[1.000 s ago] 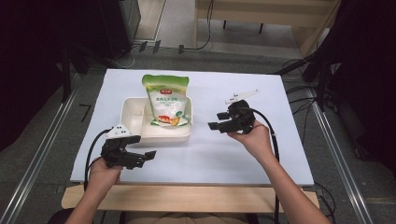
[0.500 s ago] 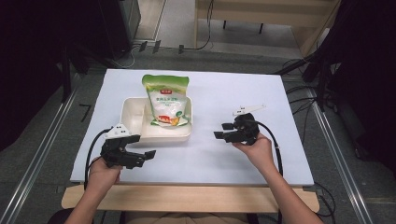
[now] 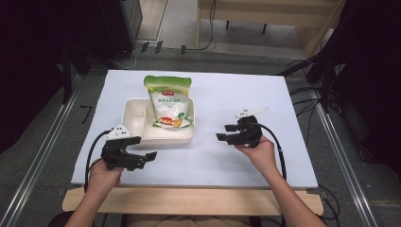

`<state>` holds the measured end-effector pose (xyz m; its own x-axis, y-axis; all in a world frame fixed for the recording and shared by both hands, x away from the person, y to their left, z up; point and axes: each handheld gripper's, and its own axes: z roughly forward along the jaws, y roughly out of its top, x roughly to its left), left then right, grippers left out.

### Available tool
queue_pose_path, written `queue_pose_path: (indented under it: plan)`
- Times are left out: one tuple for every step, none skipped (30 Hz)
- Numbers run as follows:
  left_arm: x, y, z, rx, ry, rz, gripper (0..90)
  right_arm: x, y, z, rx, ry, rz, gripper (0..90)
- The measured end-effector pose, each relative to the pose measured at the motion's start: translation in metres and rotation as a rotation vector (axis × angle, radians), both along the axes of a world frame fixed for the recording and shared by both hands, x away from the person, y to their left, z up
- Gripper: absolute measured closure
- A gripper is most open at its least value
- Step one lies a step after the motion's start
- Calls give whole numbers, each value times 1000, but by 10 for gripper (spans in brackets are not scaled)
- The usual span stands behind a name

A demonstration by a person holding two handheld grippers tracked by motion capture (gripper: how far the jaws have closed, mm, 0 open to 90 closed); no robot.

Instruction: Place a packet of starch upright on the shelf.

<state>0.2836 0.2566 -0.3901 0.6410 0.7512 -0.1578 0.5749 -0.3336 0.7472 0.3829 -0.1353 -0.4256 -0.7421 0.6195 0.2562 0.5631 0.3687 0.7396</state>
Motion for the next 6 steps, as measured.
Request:
queue_pose_path:
  plan:
    - [0,0,0,0,0,-1,147,0,0,-1,-2,-4,1,427]
    - [0,0,0,-1,0,-1,146,0,0,-2,-4,-2,1,420]
    - [0,0,0,0,0,0,147,1,0,-3,-7,2,2,410]
    - [0,0,0,-2,0,2,146,1,0,-4,-10,6,2,397]
    - [0,0,0,-4,1,0,147,2,0,-6,-16,16,2,389]
    - [0,0,0,-4,1,0,147,2,1,-7,-23,20,-6,381]
